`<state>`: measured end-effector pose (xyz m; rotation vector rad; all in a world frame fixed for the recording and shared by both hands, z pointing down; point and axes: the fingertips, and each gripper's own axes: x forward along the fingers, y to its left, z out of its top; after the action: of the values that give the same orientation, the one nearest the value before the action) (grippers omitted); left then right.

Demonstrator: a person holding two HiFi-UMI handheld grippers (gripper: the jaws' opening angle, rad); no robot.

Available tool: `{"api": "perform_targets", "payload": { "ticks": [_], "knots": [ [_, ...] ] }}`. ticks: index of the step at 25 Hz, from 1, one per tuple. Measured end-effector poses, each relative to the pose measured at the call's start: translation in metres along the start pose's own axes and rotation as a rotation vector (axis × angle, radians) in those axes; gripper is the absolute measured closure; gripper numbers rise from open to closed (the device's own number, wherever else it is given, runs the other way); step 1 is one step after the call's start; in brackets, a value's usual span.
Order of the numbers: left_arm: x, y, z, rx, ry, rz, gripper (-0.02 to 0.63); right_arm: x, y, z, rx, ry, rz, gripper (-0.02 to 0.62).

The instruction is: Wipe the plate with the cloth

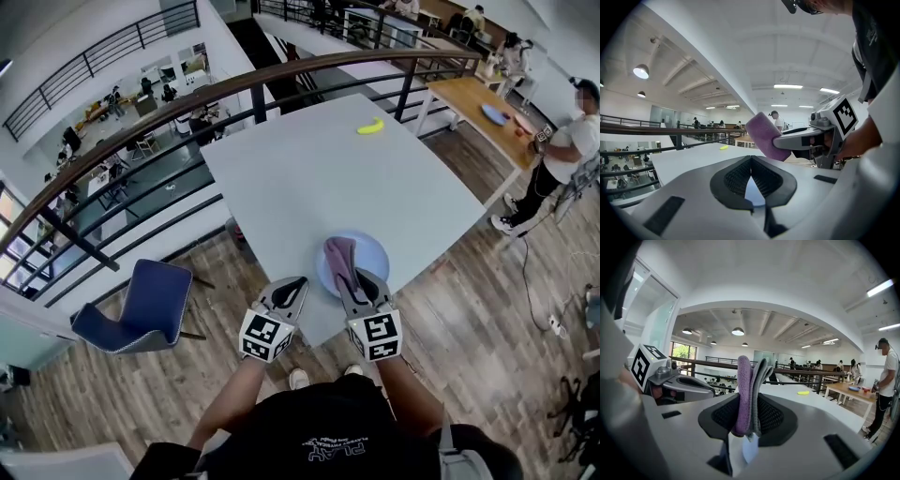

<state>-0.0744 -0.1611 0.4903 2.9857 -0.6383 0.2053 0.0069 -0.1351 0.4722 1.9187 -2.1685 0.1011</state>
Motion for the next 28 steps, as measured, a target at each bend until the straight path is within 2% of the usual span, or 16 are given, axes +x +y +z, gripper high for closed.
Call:
{"api": "perform_targets", "payload": {
  "ticks": [10, 17, 28],
  "knots": [
    [0.048, 0.031, -0.003, -0.012, 0.021, 0.098, 0.594, 0.055, -0.042, -0.011, 0.011, 0.004, 0.079, 0.491],
    [0.090, 0.036, 0.011, -0.019, -0.010, 0.169, 0.594, 0.077, -0.093, -0.008, -0.004, -0.014, 0.135, 0.491],
    [0.143, 0.025, -0.004, -0.091, 0.024, 0.298, 0.594, 0.090, -0.140, -0.030, 0.025, -0.009, 0.265, 0.491]
  ]
}}
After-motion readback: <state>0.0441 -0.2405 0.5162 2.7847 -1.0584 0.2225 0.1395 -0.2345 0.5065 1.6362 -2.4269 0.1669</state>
